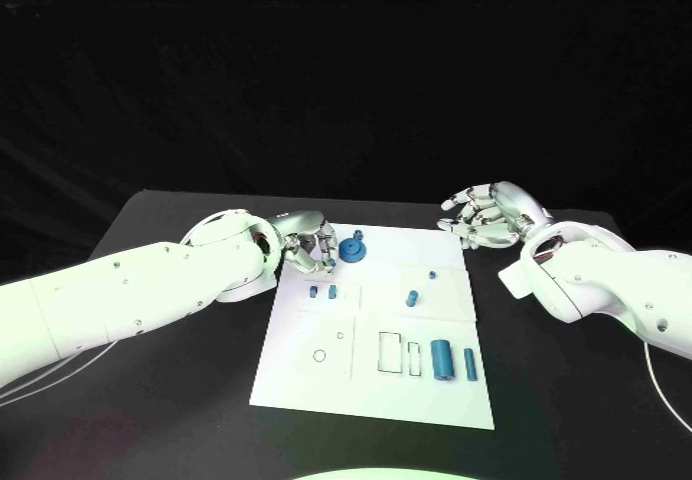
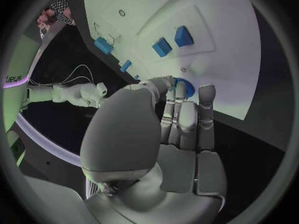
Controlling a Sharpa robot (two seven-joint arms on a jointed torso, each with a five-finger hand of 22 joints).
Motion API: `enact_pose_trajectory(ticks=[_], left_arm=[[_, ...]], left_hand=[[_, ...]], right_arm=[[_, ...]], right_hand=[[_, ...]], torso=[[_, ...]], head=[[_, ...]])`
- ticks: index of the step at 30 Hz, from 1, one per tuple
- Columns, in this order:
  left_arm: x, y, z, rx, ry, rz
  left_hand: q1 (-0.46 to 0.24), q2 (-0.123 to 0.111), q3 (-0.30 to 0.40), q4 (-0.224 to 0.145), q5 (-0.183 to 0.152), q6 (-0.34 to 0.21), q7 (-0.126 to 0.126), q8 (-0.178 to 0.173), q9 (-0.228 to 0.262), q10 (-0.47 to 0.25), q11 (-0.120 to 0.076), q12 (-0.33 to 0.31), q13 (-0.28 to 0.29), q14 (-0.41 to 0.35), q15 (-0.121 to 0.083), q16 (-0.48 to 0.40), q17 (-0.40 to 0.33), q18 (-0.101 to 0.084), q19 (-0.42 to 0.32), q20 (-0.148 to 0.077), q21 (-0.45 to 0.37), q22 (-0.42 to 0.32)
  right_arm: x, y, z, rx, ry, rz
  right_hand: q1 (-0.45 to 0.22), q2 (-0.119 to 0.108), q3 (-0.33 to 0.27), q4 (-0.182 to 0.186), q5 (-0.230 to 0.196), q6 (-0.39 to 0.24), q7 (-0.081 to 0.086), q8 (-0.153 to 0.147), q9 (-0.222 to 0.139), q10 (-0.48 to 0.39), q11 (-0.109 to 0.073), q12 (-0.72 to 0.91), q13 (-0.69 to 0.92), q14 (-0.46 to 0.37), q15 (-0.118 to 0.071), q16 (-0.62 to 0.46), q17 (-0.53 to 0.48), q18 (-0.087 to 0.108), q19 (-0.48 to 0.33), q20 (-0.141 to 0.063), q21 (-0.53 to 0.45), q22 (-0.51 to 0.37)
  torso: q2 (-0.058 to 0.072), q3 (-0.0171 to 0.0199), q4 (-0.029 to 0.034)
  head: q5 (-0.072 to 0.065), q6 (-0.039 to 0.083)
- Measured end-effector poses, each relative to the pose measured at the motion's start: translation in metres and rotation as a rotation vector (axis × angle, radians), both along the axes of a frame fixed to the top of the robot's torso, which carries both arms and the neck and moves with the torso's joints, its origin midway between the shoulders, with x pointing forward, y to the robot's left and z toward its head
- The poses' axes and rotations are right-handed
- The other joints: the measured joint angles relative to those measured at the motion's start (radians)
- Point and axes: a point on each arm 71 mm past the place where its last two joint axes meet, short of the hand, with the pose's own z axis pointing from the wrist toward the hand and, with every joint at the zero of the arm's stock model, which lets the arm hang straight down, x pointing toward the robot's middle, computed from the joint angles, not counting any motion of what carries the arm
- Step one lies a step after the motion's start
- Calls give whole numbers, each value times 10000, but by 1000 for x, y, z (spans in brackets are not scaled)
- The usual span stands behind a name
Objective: Assemble the parts on the task board
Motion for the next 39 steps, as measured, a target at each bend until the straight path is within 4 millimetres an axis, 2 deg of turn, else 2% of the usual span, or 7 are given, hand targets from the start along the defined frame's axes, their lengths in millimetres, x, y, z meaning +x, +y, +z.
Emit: enact_pose_trajectory(ticks=[7,21,39], left_arm=[[4,8,-2,79,46,227],[6,10,-8,235,279,287],[7,6,-13,334,528,180]], left_hand=[[-50,-51,-1,0,0,24,24,-1,1,71,-2,-49,-2,34,34,0,37,1,74,0,47,45],[-52,-54,-1,1,0,35,35,-6,0,71,-2,-50,-10,34,34,7,36,1,73,0,47,44],[-68,-39,-1,1,0,33,34,-44,-5,70,0,-99,-9,33,34,39,34,1,72,0,47,42]], right_arm=[[0,0,0,-1,3,-3],[0,0,0,4,9,3],[0,1,0,9,10,17]], right_hand=[[0,0,0,0,0,-1,-1,0,0,1,1,0,0,0,0,0,0,0,0,0,0,0],[0,0,0,0,0,-16,-16,0,1,-34,38,0,-26,0,0,-39,0,0,0,0,-48,-27],[0,0,-1,0,0,-17,-18,0,1,-32,39,0,-45,1,0,-38,0,-2,-36,37,-48,-46]], torso=[[7,1,-18],[25,-6,-31],[25,-12,-25]], head=[[26,24],[46,9],[51,4]])
